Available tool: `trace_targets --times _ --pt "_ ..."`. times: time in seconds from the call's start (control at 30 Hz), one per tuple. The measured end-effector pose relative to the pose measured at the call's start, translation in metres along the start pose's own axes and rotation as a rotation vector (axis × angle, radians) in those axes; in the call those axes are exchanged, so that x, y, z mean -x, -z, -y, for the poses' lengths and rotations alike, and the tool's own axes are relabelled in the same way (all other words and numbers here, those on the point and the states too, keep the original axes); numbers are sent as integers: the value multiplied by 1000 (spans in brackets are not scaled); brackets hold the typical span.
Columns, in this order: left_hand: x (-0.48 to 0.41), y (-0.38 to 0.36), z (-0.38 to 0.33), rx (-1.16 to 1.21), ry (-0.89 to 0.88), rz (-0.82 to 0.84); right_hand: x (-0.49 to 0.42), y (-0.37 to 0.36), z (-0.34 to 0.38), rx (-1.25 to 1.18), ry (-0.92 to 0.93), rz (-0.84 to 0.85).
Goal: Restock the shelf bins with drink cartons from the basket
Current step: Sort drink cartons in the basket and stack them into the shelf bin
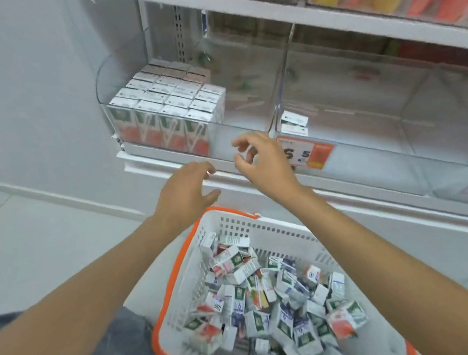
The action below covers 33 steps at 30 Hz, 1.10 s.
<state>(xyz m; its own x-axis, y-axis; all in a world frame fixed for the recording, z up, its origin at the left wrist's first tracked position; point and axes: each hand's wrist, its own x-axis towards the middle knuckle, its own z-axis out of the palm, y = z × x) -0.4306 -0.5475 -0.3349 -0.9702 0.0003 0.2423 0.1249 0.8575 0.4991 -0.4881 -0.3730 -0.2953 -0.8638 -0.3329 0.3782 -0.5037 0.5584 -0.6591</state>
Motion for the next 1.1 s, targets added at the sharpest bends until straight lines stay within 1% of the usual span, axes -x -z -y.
trace_targets --times 0.03,0.1,0.17,0.2,0.23,0.27,0.37,0.5,0.53,0.6,0.67,0.73,0.8,0.87,0.9,1.0,1.1 --pt "16 -15 1 64 58 87 24 -4 -17 0 -61 93" --pt "46 -44 8 178 170 244 75 -15 -56 18 -222 336" --pt "71 -68 17 267 260 340 124 -27 -96 53 -360 566" --pt "80 -77 21 303 297 376 145 -33 -114 51 -424 634" --pt "87 -84 24 326 328 409 162 -40 -130 20 -495 664" --pt "91 -90 27 336 348 439 175 -47 -143 -34 -574 662" --pt "95 -103 34 301 371 505 189 -71 -167 -215 -792 574" --pt "97 -113 38 264 401 548 176 -115 -179 -309 -965 498" --pt "98 -115 39 265 411 558 172 -127 -181 -277 -982 509" --pt "99 -118 42 269 443 556 169 -144 -185 -107 -918 566" --pt "102 -119 44 267 476 546 169 -152 -188 -12 -847 512" --pt "105 -121 46 256 494 549 170 -152 -190 -129 -896 381" --pt "107 -123 45 258 526 557 168 -146 -192 -281 -1027 251" --pt "106 -126 41 292 570 562 167 -139 -194 -379 -1123 195" --pt "105 -127 36 312 585 561 166 -137 -195 -399 -1119 226" --pt "101 -130 24 356 591 533 158 -137 -187 -414 -1051 458" --pt "100 -126 19 379 584 511 152 -144 -184 -359 -1038 582"
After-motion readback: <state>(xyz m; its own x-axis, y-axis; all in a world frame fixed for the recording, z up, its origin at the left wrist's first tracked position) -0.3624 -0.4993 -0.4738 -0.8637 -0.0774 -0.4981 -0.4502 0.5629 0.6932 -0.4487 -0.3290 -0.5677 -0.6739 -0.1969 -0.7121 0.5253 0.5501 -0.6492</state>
